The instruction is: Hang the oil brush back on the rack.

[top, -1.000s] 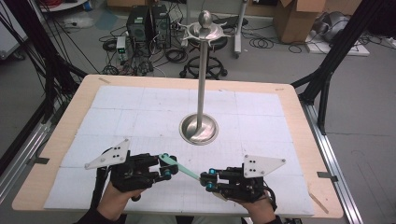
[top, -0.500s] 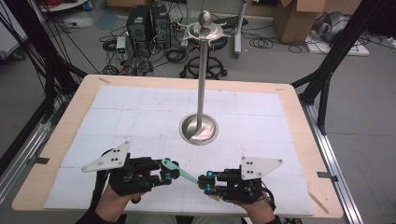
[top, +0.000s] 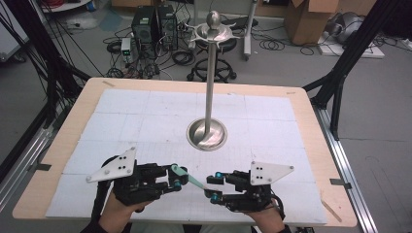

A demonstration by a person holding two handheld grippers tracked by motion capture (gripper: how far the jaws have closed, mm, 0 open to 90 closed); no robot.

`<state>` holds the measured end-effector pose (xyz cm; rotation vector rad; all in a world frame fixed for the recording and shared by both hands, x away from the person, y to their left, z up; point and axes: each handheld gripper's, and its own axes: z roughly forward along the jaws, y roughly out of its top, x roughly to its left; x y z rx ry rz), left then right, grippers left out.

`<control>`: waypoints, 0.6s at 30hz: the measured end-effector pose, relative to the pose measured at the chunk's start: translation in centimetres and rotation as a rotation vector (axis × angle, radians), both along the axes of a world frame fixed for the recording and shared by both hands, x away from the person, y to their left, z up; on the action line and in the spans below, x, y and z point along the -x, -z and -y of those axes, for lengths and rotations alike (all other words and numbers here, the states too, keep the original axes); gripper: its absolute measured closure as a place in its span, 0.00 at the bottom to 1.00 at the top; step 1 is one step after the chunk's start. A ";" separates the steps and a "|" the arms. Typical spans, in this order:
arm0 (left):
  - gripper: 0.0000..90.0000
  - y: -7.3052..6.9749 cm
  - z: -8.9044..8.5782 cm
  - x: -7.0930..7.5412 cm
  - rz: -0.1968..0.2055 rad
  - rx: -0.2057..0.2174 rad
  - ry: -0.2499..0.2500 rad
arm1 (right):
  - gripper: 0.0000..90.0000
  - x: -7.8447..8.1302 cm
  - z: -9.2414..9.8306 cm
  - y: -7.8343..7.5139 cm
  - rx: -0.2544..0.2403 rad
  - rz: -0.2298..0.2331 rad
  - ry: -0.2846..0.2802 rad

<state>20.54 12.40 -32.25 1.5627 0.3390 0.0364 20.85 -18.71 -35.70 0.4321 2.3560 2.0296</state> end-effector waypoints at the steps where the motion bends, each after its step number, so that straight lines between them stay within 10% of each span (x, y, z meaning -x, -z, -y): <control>1: 0.86 -0.1 0.1 0.0 -0.001 -0.014 -0.009 | 0.59 0.0 -0.1 0.0 0.006 0.008 0.009; 6: 0.86 -0.6 0.1 0.1 -0.009 -0.077 -0.029 | 0.46 0.3 -0.9 -0.1 0.061 0.059 0.088; 18: 0.85 -1.6 0.7 0.2 -0.032 -0.189 -0.044 | 0.58 0.8 -3.7 -0.5 0.176 0.115 0.123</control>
